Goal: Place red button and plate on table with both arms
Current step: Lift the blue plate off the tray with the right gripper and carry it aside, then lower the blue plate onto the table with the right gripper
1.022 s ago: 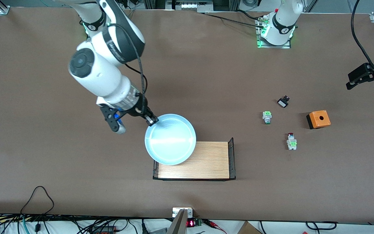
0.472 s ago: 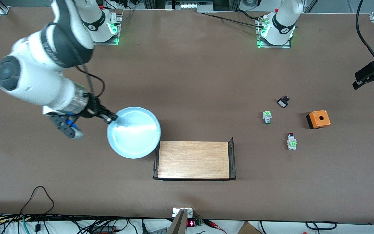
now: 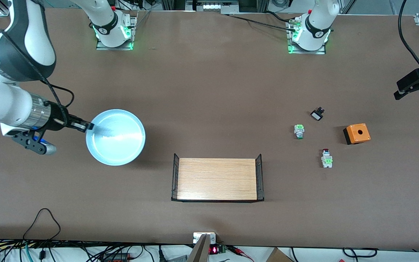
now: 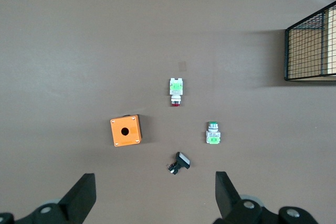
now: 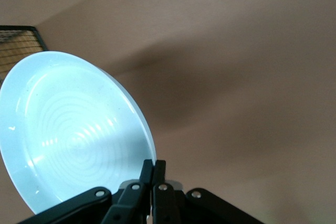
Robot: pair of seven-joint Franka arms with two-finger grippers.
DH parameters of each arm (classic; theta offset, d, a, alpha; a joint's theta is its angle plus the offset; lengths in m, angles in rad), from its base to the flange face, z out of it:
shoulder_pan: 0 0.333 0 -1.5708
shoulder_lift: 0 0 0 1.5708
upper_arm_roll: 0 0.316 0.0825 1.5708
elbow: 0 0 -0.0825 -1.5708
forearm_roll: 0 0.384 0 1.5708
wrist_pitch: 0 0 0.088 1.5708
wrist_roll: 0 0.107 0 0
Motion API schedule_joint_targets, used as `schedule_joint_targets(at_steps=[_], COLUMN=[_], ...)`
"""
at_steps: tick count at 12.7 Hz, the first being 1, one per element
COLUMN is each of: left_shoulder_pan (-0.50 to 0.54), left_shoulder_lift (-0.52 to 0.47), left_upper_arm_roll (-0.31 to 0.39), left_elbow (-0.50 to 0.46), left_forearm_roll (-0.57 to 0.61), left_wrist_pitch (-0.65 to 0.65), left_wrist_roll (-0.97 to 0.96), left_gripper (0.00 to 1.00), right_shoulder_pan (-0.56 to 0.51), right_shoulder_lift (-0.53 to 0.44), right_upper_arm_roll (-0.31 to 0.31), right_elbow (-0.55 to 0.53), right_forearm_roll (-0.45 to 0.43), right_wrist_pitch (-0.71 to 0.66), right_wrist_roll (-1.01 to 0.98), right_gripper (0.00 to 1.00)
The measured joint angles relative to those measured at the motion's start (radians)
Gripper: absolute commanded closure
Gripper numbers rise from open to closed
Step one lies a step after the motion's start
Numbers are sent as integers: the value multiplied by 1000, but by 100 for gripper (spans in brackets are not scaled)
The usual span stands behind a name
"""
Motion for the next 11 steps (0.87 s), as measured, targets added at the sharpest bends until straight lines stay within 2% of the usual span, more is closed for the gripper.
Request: schedule_joint_targets(at_steps=[2, 6, 11], left_shoulder_pan=[-5, -8, -14], left_shoulder_lift=[0, 1, 3], left_upper_arm_roll=[-7, -11, -22], left_elbow=[0, 0, 0], left_forearm_roll=[-3, -3, -3], left_wrist_pitch=[-1, -2, -2], left_wrist_roll=[0, 0, -1], left_gripper=[0, 0, 0], right_shoulder_pan=[-45, -157, -184], right_shoulder_lift=[-16, -26, -51], right_upper_arm_roll=[-1, -2, -2], right_elbow=[-63, -179, -385], right_forearm_roll=[-44, -53, -67], right_wrist_pitch=[0, 49, 272], right_wrist_roll=[-148, -357, -480], right_gripper=[100, 100, 100])
